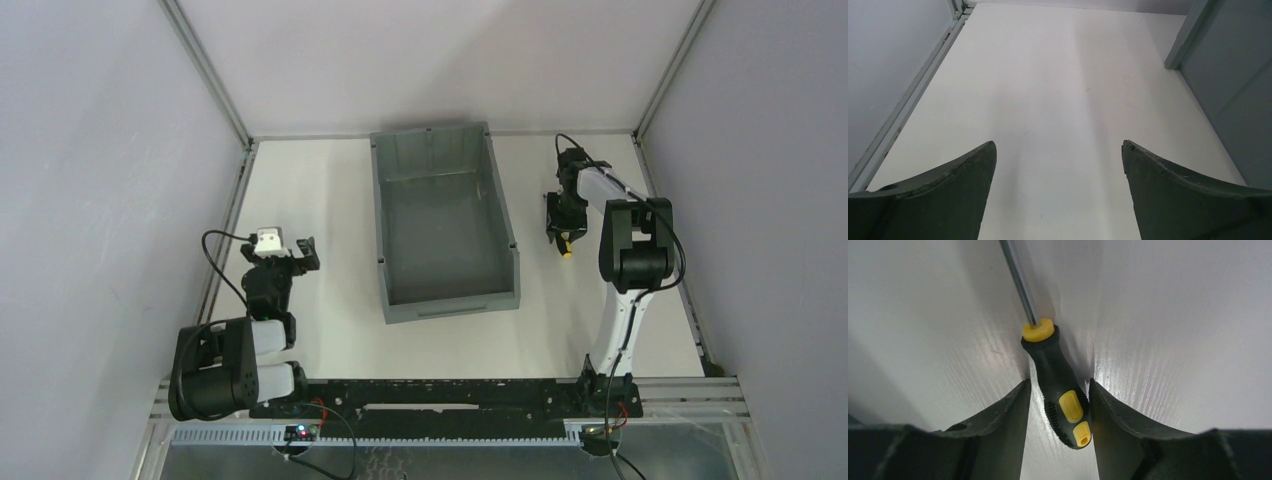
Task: Put the screwdriver in the bin
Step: Pick up the screwdriver from the center of the board.
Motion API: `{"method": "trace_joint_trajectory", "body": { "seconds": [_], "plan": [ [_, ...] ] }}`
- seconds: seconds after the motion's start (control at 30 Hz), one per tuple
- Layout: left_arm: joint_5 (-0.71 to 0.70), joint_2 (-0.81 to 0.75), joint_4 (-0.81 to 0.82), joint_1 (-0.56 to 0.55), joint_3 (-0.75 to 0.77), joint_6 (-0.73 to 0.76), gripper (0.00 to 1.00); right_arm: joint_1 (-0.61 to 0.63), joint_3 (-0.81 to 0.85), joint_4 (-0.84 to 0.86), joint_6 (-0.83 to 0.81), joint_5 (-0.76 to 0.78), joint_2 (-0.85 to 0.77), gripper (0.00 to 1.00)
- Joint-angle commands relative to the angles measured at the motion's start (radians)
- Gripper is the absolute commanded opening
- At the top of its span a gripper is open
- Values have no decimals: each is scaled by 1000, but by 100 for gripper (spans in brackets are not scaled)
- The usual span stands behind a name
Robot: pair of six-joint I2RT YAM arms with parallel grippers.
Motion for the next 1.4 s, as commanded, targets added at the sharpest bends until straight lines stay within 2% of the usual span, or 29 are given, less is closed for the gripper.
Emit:
{"method": "trace_joint_trajectory", "body": {
  "seconds": [0.0, 0.17, 0.33, 0.43, 0.67, 0.9, 1.37],
  "plan": [
    [-6, -12, 40, -2, 39, -12, 100, -14, -13, 23, 16, 14, 17, 52],
    [-6, -12, 41, -3, 39, -12, 100, -14, -22, 30, 16, 13, 24, 45],
    [-6, -12, 41, -3, 38, -13, 100, -14, -25, 33, 17, 9, 33, 33],
    [-6, -13, 41, -4, 40, -12, 100, -14, -24, 32, 20, -5, 35, 21],
    [-6, -12, 41, -3, 39, -12, 100, -14, -21, 21, 23, -77, -16, 3],
    [-6, -12, 42, -2, 39, -12, 100, -14, -18, 9, 42, -175, -75, 0],
    [-6, -12, 40, -4, 39, -11, 100, -107, -9, 9, 136, -405, -135, 0]
  ]
}}
